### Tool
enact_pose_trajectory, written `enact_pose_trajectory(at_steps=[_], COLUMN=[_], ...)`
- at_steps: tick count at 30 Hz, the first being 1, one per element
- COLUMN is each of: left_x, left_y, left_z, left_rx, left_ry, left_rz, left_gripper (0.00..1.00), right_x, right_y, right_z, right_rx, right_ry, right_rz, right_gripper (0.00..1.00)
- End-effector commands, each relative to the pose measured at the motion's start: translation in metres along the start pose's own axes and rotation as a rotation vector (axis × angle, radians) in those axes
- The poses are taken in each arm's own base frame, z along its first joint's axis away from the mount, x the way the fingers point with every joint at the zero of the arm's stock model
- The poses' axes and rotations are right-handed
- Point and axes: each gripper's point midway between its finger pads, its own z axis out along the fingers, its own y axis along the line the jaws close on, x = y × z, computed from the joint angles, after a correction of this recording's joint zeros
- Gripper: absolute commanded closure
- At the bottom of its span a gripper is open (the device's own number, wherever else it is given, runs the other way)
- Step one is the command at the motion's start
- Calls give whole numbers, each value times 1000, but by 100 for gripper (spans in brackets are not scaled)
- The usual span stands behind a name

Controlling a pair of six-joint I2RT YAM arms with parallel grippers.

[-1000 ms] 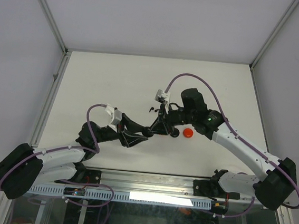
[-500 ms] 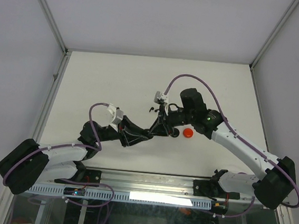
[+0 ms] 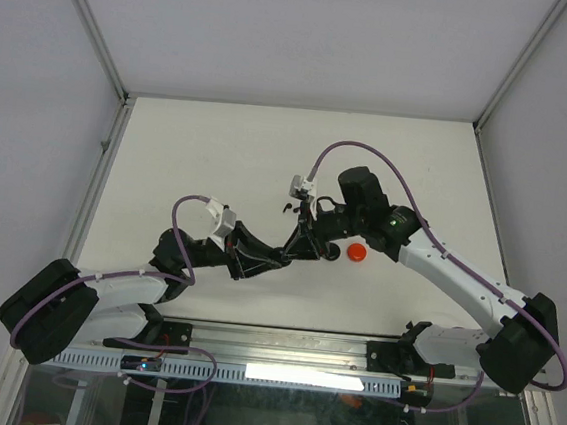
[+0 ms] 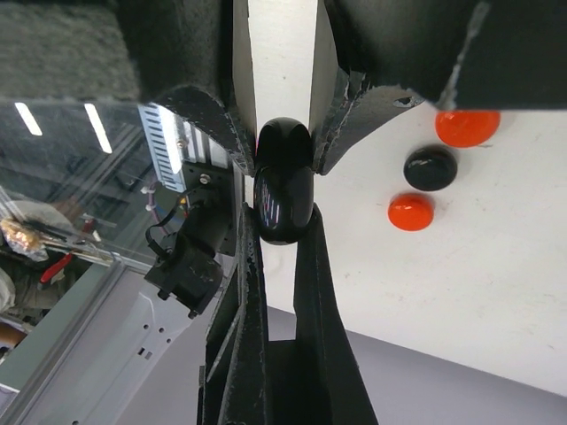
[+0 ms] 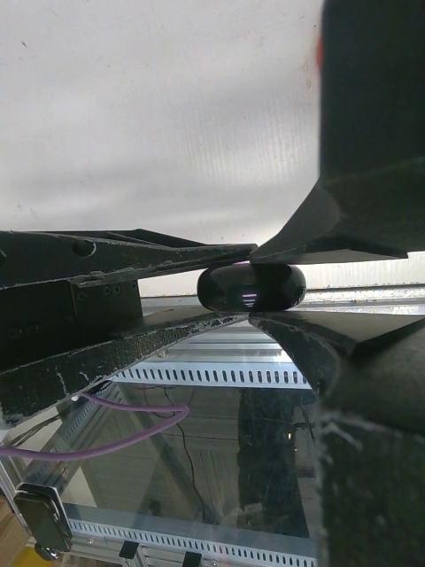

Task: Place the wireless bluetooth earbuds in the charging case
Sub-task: Open the charging case.

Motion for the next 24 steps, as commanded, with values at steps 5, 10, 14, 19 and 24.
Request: enact_pose_trajectory(at_steps=[5, 10, 14, 19, 24], left_x=[-26, -25, -23, -24, -26], left_y=[-22, -27, -28, -27, -17], left_z=[-9, -11, -10, -10, -10], left_rx=[83, 106, 115, 111, 50], left_ry=[-121, -121, -112, -112, -125], left_rz=[298, 323, 322, 319, 303], left_gripper=[100, 100, 100, 100, 100], right_x=[-36, -35, -37, -36, -35], right_y=[-10, -16, -21, -25, -29], right_z=[-5, -5, -7, -7, -4], right_rx=[82, 109, 139, 153, 149], right_ry=[-76, -69, -75, -72, -63], right_rz=[-79, -65, -58, -39, -30], right_gripper=[77, 67, 63, 60, 58])
